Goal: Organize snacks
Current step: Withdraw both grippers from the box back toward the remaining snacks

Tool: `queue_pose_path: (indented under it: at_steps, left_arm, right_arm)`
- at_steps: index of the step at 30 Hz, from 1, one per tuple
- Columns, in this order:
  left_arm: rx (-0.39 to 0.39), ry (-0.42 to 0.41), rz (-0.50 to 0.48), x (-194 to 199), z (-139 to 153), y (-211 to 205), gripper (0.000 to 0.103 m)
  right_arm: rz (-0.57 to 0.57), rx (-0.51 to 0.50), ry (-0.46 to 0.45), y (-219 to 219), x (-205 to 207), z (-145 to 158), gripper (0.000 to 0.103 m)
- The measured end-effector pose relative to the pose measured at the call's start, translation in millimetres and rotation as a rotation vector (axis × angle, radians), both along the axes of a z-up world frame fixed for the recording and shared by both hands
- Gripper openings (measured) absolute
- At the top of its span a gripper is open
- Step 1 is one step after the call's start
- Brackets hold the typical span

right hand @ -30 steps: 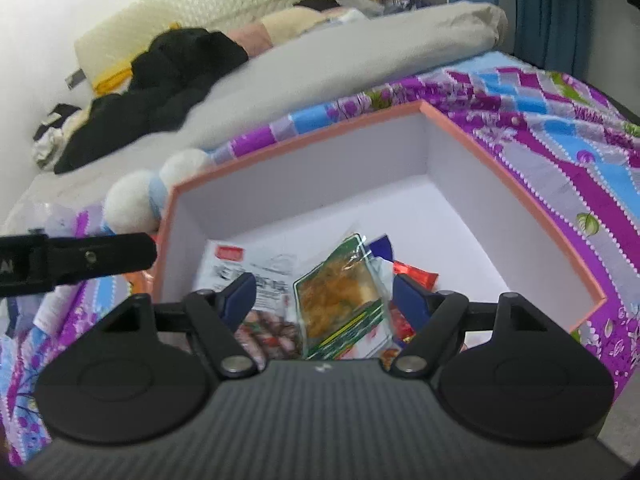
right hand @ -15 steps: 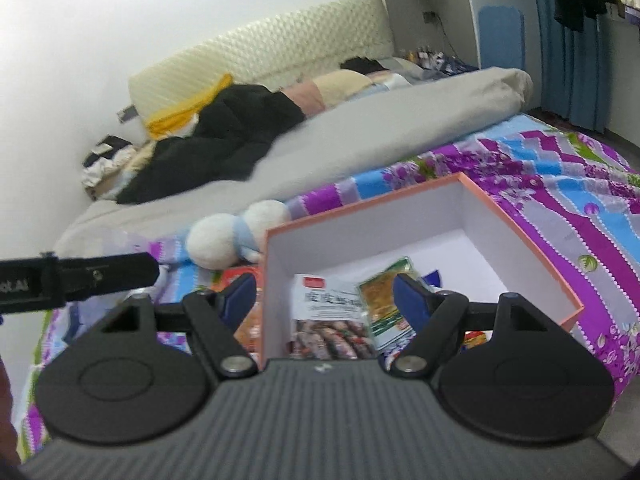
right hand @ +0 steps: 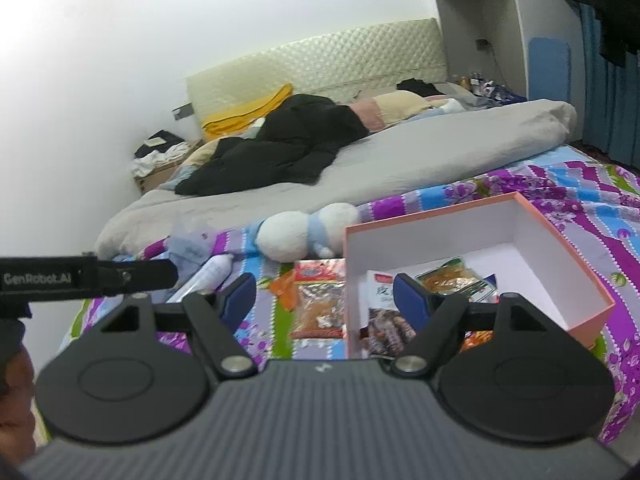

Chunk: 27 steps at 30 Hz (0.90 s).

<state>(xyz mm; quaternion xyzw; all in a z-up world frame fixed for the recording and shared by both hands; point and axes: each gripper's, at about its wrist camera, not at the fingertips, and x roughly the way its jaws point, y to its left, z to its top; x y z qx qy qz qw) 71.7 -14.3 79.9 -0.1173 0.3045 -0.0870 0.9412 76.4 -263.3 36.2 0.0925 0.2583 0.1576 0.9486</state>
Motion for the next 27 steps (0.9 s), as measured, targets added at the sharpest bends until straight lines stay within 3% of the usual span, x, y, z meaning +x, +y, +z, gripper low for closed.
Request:
queue_pose_path:
  at_steps: [12, 27]
  left_arm:
    - [0.010, -0.003, 0.054, -38, -13, 28, 0.061]
    - [-0.016, 0.119, 0.144, -48, -69, 57, 0.061]
  right_arm:
    - [0.073, -0.031, -0.001, 35, -36, -15, 0.077]
    - [0.123, -0.077, 0.037, 61, -55, -45, 0.077]
